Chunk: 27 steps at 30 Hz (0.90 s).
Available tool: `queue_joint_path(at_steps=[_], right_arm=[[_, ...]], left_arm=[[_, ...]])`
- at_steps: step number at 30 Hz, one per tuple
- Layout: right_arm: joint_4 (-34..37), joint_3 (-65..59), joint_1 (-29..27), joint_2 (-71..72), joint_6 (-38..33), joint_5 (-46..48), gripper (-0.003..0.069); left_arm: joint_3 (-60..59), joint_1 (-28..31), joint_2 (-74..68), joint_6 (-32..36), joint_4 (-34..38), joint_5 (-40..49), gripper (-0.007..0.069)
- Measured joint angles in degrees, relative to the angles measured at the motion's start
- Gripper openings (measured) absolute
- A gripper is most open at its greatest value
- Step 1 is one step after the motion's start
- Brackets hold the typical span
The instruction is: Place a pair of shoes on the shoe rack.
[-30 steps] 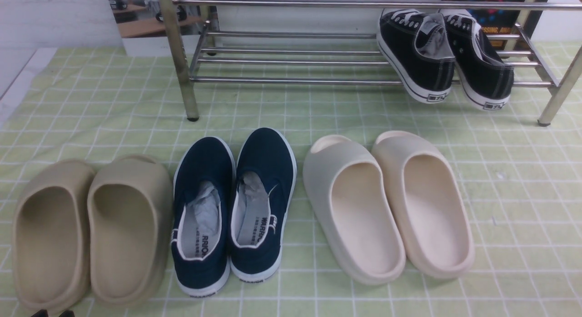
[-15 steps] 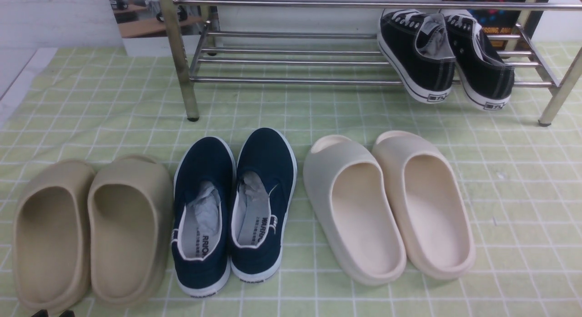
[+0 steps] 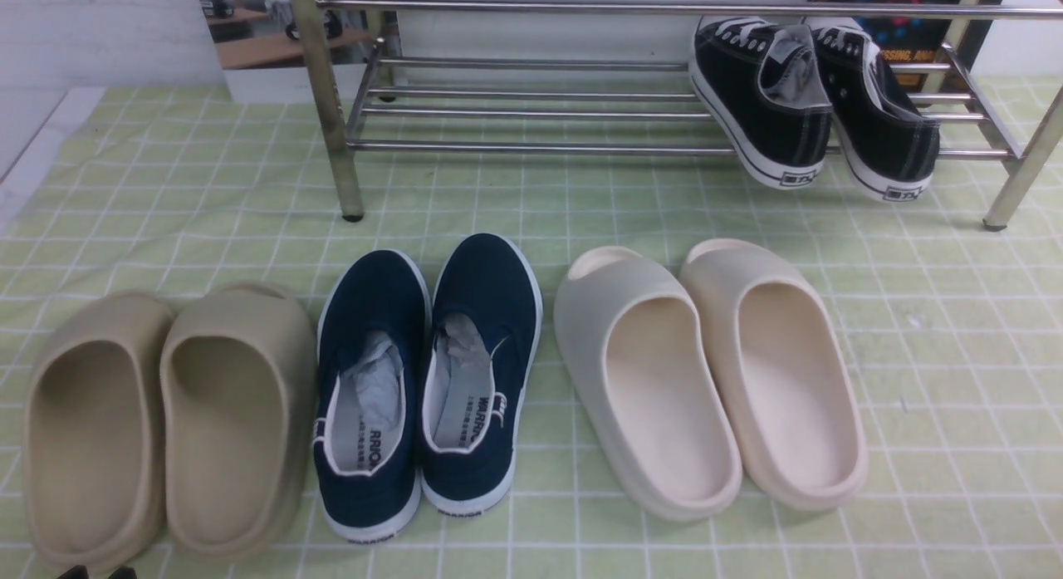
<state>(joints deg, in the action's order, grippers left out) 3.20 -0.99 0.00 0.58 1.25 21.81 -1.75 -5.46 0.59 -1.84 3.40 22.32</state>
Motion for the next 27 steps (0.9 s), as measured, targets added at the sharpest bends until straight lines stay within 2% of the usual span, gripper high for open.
queue_joint_path(at_steps=[27], right_arm=[[0.0, 0.0, 0.0, 0.0, 0.0, 0.0, 0.0026]], left_arm=[[0.0, 0.0, 0.0, 0.0, 0.0, 0.0, 0.0239]])
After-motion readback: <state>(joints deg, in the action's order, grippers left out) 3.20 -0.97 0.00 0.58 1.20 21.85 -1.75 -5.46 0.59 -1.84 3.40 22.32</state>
